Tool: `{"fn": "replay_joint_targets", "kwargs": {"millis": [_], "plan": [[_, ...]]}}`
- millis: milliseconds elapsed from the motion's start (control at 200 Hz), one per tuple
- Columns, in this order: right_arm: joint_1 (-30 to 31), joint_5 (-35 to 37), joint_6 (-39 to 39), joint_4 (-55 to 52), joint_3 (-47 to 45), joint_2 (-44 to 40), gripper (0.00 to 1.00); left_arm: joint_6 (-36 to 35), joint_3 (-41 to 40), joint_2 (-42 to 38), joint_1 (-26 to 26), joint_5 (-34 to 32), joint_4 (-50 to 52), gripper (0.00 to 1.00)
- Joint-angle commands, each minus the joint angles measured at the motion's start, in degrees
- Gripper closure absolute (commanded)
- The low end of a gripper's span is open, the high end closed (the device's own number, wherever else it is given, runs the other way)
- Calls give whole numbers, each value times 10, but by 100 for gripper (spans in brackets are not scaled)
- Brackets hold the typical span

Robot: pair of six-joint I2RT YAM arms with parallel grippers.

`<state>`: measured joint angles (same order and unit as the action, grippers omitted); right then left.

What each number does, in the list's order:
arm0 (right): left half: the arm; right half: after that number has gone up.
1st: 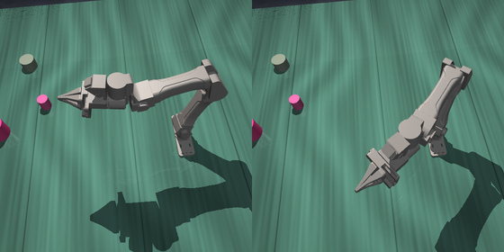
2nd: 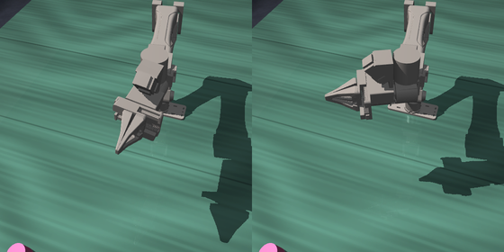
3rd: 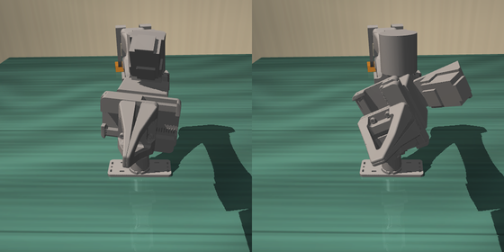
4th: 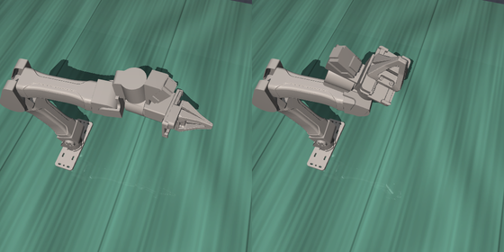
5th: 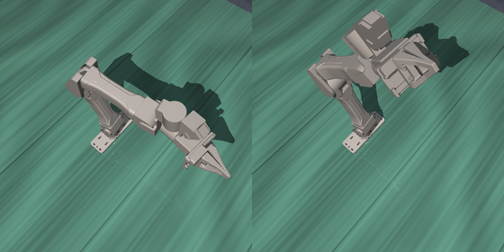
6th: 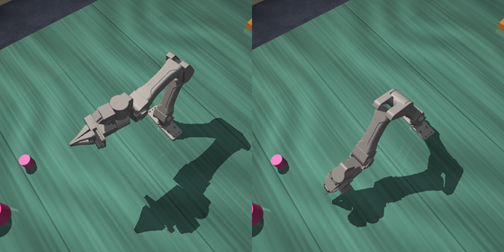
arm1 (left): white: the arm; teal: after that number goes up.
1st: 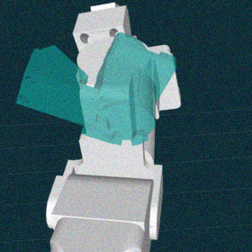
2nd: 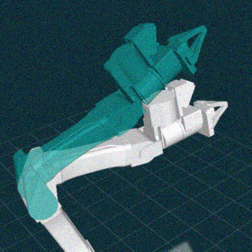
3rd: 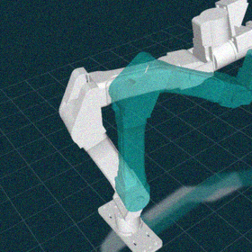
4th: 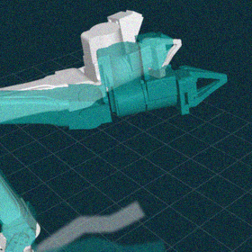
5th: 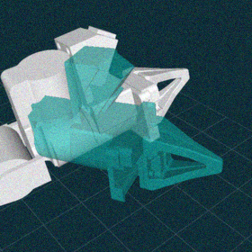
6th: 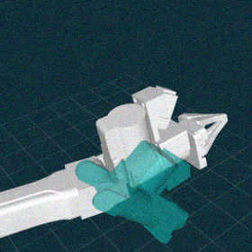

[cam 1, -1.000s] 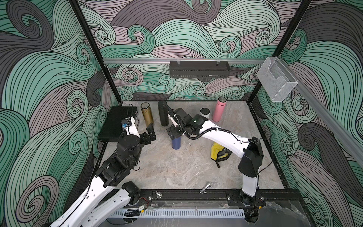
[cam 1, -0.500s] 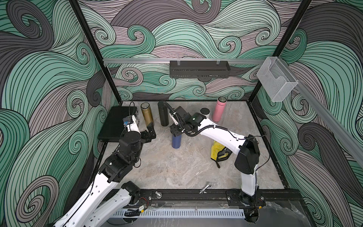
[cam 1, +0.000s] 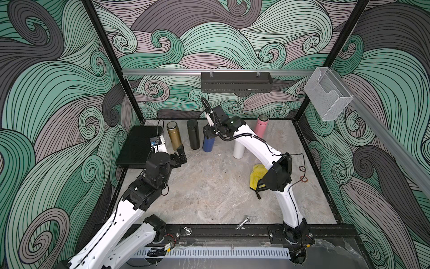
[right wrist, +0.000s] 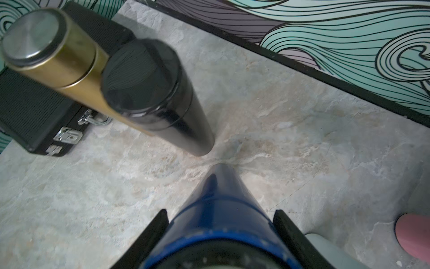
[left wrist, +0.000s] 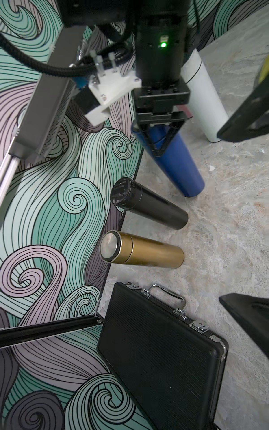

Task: Wipe the surface of the thermos
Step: Place the thermos at the center of the board.

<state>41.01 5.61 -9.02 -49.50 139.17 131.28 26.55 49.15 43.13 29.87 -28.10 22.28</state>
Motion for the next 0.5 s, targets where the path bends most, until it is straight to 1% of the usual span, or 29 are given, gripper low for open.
{"fn": "replay_joint_targets", "kwargs": {"millis": [0, 140, 345, 495], "plan": [[-5, 3, 21, -28, 77, 38, 100, -1, 14, 0, -5, 19, -6, 1], [-8, 16, 32, -44, 139, 76, 100, -1, 16, 3, -7, 23, -2, 1], [-12, 38, 49, -44, 140, 88, 100, -1, 17, 9, -8, 30, -4, 1], [-12, 31, 47, -45, 130, 97, 100, -1, 17, 16, -9, 34, -7, 1]]}}
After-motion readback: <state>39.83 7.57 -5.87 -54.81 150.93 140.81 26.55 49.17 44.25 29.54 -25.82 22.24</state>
